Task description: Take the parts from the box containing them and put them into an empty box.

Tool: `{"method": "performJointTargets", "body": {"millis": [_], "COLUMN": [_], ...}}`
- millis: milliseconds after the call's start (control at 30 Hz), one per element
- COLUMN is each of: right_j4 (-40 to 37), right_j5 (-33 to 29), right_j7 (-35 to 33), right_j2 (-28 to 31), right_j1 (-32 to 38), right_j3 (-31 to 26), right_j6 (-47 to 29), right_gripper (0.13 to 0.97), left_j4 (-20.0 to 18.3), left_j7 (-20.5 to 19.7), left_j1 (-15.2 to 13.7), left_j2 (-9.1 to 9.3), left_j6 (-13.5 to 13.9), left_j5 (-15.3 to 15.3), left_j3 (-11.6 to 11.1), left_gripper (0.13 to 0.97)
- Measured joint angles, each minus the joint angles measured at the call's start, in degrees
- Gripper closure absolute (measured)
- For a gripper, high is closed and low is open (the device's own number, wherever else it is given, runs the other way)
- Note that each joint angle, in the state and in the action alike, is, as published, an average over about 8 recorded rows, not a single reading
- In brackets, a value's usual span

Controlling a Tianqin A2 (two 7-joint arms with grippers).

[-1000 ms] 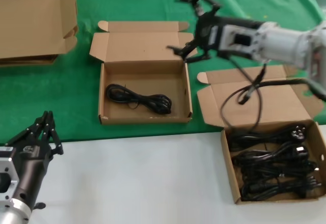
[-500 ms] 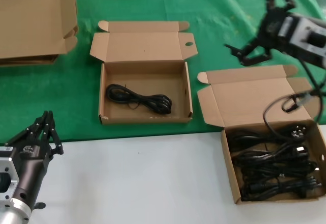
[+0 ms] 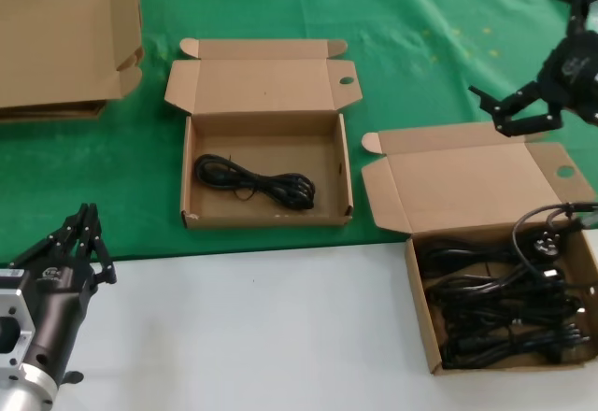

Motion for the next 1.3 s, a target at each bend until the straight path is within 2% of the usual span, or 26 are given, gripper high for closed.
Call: {"method": "performJointTargets", "body": {"millis": [267,567,867,1167,1300], "right_j4": [2.6,3.2,4.1,5.1,5.5], "right_j5": [-0.2,0.4,1.4,2.4,2.8], "right_j7": [1.2,1.7,2.4,3.1,3.4], "right_j2": [1.0,-1.0,-4.3,-7.7,-9.3], "right_j1": [-3.0,-6.0,-10.8,-15.7,-17.9], "right_j3": [2.8,4.0,5.9,7.8,8.7], "right_j6": [0.1,1.9,4.8,7.9,9.3], "right_gripper": [0.129,0.129,0.129,0.129,0.129], "left_j4": [0.0,0.0,0.0,0.0,0.0], "left_j7": [0.0,0.0,0.0,0.0,0.0], "left_j1": [0.0,0.0,0.0,0.0,0.0], "left_j2": [0.0,0.0,0.0,0.0,0.0], "left_j6": [0.0,0.0,0.0,0.0,0.0], "left_j5": [0.0,0.0,0.0,0.0,0.0], "left_j3": [0.0,0.0,0.0,0.0,0.0], "left_gripper": [0.925,0.916,0.847,0.714,0.614]}}
